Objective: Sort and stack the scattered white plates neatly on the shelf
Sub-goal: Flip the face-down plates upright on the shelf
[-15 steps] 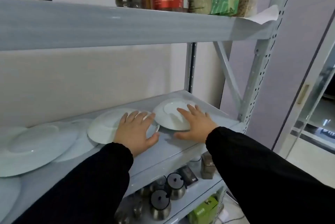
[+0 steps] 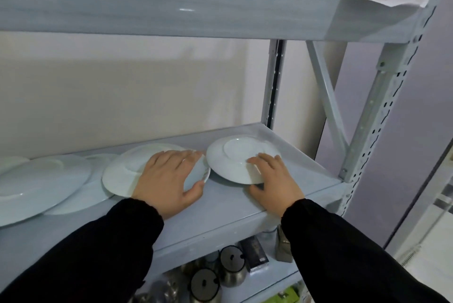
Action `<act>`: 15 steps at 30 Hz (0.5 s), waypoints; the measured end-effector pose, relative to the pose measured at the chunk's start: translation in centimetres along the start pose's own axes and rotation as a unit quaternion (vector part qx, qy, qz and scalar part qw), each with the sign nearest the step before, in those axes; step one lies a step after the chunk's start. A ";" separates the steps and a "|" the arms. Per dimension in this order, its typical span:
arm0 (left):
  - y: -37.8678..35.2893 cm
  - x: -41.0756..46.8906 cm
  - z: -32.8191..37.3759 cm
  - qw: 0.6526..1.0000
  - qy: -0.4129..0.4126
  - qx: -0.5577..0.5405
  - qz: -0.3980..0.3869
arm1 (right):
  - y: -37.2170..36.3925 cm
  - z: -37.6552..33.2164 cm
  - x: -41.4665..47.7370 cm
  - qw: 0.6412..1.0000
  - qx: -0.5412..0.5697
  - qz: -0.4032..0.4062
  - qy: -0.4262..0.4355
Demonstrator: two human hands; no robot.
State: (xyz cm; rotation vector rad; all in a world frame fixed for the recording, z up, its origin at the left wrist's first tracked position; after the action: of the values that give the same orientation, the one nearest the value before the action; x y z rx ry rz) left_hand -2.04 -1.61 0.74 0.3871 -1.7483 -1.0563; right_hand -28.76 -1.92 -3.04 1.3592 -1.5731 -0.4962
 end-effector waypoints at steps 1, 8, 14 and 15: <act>-0.1 0.0 -0.1 1.000 -0.003 0.001 0.002 | 0.0 0.1 0.0 1.000 -0.001 0.007 0.003; 0.0 0.0 0.1 1.000 0.007 0.007 -0.003 | 0.3 -0.2 -0.4 0.999 -0.001 0.036 0.012; 0.0 -0.2 0.1 0.999 0.025 0.005 -0.026 | 0.3 -0.4 -0.6 0.999 -0.012 0.048 0.015; 0.0 -0.2 0.0 0.999 0.029 0.003 -0.028 | 0.4 -0.5 -0.6 0.998 -0.025 0.057 0.019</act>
State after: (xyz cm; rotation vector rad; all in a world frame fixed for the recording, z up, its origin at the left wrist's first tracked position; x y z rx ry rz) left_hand -1.97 -1.51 0.65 0.4685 -1.6978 -1.0710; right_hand -28.59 -1.08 -2.76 1.2274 -1.5863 -0.4352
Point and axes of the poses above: each hand's wrist, its own x-axis towards the middle knuckle, its own y-axis out of the back of the hand, z = x × y, the point moved 2 cm from there along x, towards the middle knuckle, and after that the axes turned 4 degrees about x, right-handed, at the moved point
